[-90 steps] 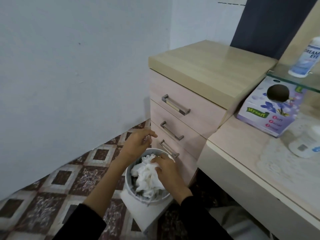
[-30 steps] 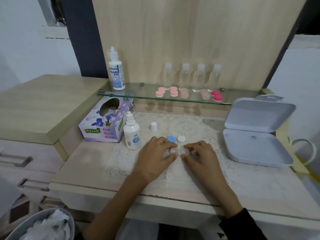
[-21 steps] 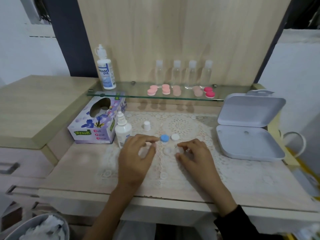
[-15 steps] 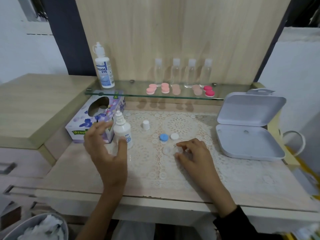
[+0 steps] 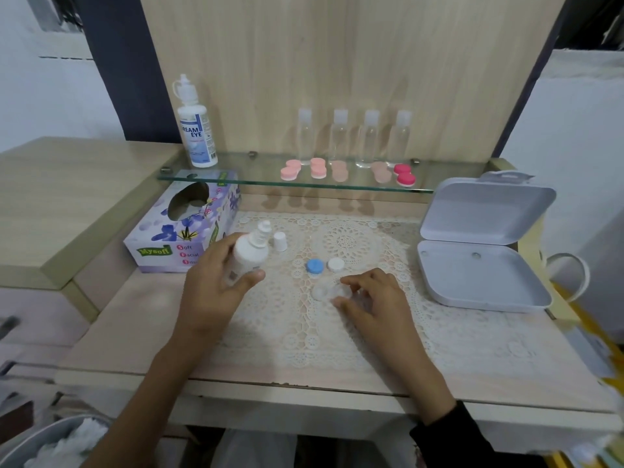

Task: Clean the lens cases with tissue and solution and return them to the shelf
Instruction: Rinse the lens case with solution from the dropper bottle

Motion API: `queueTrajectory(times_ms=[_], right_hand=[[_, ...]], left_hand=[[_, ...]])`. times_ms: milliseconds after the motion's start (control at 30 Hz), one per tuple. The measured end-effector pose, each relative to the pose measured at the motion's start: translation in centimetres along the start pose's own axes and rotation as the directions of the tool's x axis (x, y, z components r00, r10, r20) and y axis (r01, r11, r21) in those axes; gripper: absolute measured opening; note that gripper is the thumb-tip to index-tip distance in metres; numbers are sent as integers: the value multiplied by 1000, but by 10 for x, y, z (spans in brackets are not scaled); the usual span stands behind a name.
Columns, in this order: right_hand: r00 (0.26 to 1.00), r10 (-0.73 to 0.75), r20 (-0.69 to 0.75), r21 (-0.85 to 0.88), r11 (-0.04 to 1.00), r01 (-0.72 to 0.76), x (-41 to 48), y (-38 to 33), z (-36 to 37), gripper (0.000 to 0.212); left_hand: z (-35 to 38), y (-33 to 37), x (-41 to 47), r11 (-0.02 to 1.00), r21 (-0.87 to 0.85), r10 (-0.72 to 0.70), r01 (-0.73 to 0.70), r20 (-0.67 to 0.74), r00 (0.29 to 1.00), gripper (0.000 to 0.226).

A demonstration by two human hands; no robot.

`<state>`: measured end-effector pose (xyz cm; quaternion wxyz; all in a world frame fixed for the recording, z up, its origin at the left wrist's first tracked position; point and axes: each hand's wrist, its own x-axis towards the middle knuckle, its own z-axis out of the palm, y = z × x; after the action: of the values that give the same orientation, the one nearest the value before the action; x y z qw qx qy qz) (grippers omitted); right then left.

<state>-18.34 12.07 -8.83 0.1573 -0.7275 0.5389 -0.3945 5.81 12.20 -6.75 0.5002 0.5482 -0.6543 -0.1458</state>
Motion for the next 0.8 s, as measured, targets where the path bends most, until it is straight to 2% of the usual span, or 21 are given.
queueTrajectory(times_ms=[100,300,667,800], right_hand=[[1000,-3,-1,-11,1000,3,0,1,0,27],[1000,-5,-16,2,1000,5,-2,-1,1,25],[1000,-9,-20,-6,1000,8,-2,-2,0,24],[1000,-9,-19,-7,1000,8,-2,-3,0,23]], left_hand=[[-6,0,9,919,298,220,-258,156,963,52],[-1,2,19,732,478,301,-485,412,860,64],[2,11,25,612,516,414,-599,437,799,68],[2,13,32,590,520,406,-618,470,784,66]])
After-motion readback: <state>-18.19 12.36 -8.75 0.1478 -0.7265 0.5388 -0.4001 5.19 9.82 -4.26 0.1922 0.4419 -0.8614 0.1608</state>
